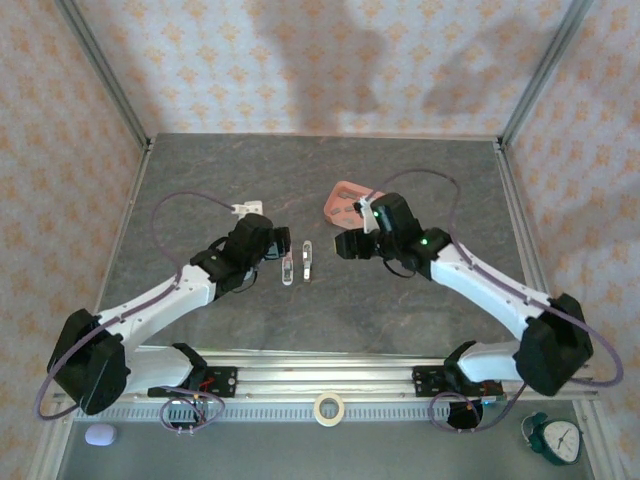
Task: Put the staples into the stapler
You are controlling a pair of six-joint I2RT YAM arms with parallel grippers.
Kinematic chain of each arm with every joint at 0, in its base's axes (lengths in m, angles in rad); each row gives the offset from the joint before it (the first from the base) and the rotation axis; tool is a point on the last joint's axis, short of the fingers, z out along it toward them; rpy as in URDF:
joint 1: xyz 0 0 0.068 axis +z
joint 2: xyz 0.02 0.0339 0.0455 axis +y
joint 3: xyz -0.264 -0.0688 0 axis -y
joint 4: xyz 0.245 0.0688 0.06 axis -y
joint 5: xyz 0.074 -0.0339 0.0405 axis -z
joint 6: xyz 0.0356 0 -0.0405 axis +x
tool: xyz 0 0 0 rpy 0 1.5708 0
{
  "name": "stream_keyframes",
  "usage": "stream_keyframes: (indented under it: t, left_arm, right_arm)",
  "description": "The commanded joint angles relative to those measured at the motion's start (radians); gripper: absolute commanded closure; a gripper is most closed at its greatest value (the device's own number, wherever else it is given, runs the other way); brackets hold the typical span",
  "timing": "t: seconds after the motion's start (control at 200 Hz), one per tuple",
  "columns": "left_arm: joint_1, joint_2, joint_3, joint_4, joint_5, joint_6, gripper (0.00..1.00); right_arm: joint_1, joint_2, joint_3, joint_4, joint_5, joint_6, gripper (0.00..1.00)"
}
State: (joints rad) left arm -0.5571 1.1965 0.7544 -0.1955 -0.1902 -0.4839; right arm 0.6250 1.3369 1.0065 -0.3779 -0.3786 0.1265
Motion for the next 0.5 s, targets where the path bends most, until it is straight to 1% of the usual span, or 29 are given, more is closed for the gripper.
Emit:
stream_keyframes:
  t: [0.0,0.1,0.315,0.375,0.44,0.496]
  left_arm:
    - [0.039,-0.030,-0.034,-0.050,0.021,0.022,0.13]
    - [0.066,-0.049,-0.053,-0.044,0.036,0.028,0.11]
    - [0.104,-0.075,-0.089,-0.029,0.067,0.026,0.10]
    - [0.116,-0.081,-0.095,-0.027,0.079,0.027,0.09]
    - [0.128,-0.082,-0.100,-0.024,0.095,0.029,0.09]
    - [0.139,-0.081,-0.101,-0.024,0.100,0.035,0.09]
  right_arm:
    - [-0.037,0.104,0.122,-0.185,0.078,-0.103,0.40]
    - [-0.077,0.238,0.256,-0.262,0.127,-0.123,0.41]
    - [-0.133,0.521,0.519,-0.352,0.235,-0.123,0.42]
    - [-0.147,0.590,0.590,-0.385,0.262,-0.118,0.43]
    - [-0.150,0.657,0.660,-0.422,0.320,-0.120,0.44]
    - [-0.161,0.703,0.708,-0.440,0.338,-0.121,0.45]
